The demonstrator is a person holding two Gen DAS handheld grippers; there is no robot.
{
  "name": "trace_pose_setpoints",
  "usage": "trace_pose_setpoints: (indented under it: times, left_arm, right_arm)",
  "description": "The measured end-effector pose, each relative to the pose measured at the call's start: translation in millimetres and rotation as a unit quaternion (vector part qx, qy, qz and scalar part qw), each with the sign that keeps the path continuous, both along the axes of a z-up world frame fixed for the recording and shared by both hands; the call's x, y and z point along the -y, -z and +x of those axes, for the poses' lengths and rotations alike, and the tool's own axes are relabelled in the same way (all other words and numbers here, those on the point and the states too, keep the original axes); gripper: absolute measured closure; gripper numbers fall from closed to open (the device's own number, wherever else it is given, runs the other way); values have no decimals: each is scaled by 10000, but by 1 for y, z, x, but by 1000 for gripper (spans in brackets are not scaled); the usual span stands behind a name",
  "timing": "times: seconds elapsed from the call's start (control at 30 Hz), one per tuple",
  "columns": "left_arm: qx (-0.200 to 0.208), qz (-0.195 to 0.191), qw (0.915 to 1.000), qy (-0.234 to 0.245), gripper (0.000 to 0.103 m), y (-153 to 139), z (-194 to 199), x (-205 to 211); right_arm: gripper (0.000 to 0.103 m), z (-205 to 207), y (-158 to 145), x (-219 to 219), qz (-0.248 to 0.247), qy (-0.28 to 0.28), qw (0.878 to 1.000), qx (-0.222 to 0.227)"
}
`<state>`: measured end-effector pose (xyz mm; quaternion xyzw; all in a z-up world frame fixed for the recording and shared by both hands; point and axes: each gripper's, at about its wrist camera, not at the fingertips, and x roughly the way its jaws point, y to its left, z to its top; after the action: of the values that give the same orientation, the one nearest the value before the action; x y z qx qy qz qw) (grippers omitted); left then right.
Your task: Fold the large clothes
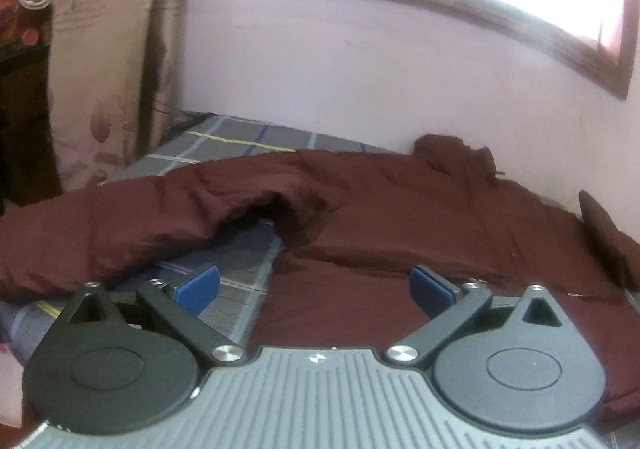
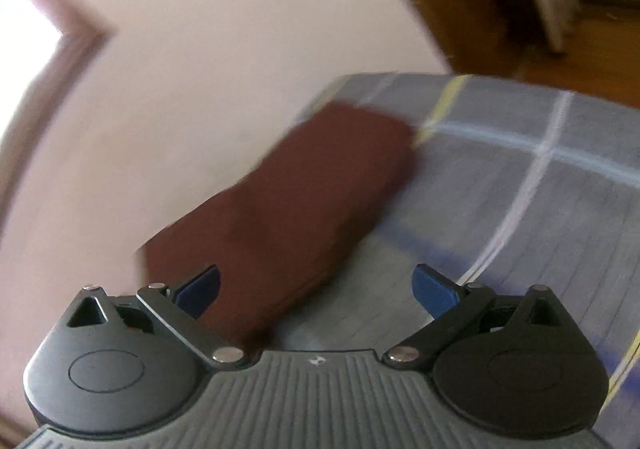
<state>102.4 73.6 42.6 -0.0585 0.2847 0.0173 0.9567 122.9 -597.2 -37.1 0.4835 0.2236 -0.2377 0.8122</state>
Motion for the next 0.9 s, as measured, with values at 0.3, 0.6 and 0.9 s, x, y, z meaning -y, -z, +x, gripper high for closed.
trace_pose_setpoints:
  times: [0.3, 0.6, 0.9]
  left_arm:
    - [-540, -103, 9985, 64, 3, 15, 18, 32]
    - [-578, 164, 9981, 119, 3, 12, 19, 50]
    - [-469, 109, 9985, 258, 2, 7, 15, 50]
  right_arm:
    - [23, 33, 23, 67, 127, 77, 9994, 327]
    - [95, 27, 20, 82, -275, 31, 9986, 458]
    - [97, -52, -46, 114, -891, 933, 9902, 530]
